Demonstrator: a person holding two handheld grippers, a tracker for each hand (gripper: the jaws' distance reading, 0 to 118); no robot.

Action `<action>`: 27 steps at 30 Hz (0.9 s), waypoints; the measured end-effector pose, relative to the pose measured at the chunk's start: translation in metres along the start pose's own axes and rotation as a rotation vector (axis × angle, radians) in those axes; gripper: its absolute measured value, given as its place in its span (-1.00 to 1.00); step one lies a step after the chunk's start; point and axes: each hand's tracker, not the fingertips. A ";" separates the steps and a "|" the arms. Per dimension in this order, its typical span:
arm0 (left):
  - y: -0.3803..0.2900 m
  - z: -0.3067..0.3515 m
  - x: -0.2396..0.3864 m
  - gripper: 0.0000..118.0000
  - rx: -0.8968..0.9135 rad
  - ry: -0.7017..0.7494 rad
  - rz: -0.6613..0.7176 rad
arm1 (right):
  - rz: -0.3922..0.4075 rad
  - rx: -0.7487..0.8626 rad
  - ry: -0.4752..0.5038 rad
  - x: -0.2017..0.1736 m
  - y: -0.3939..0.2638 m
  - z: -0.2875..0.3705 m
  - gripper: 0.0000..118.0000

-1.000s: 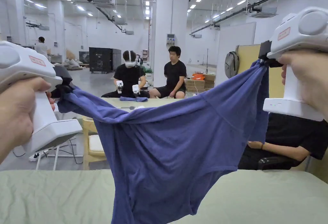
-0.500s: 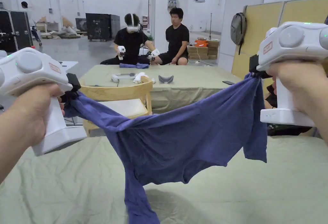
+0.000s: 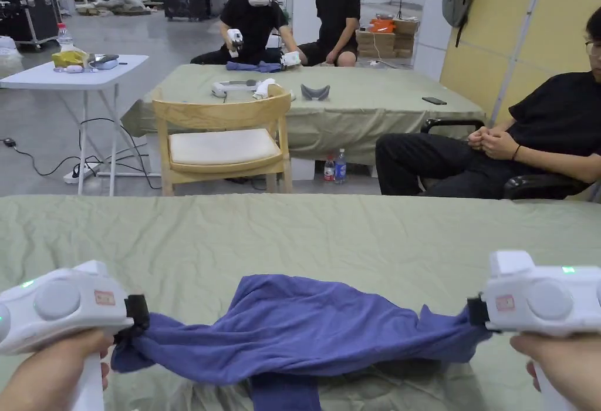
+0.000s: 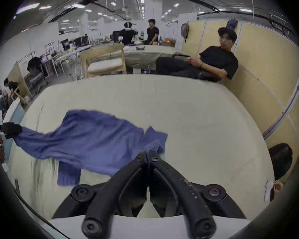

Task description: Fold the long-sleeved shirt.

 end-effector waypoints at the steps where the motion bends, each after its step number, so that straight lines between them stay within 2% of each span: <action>1: -0.009 0.008 -0.008 -0.79 -0.006 -0.005 0.002 | 0.005 0.002 0.005 0.002 -0.015 0.010 -0.96; 2: -0.018 0.018 -0.017 -0.80 -0.011 -0.009 0.015 | 0.021 0.005 0.009 0.005 -0.033 0.023 -0.96; 7: -0.061 0.064 -0.049 -0.80 -0.051 -0.016 0.062 | -0.007 -0.008 0.008 0.016 -0.115 0.080 -0.96; 14: -0.143 0.113 -0.099 -0.80 -0.150 0.007 0.091 | 0.032 -0.120 0.007 0.014 -0.226 0.149 -0.96; 18: -0.190 0.136 -0.115 -0.80 -0.206 0.032 0.094 | 0.069 -0.189 -0.007 0.013 -0.272 0.162 -0.96; 23: -0.223 0.135 -0.151 -0.77 -0.262 0.068 0.128 | 0.018 -0.250 -0.004 0.019 -0.300 0.163 -0.95; 24: -0.228 0.136 -0.155 -0.52 -0.266 0.060 0.146 | -0.012 -0.253 0.019 0.020 -0.302 0.161 -0.80; 25: -0.230 0.135 -0.158 -0.01 -0.261 0.036 0.172 | -0.026 -0.257 0.045 0.022 -0.301 0.158 -0.38; 26: -0.229 0.137 -0.161 0.58 -0.244 0.032 0.174 | -0.024 -0.250 0.031 0.022 -0.300 0.158 0.27; 27: -0.226 0.143 -0.160 1.00 -0.181 0.060 0.162 | -0.022 -0.214 -0.043 0.019 -0.298 0.158 1.00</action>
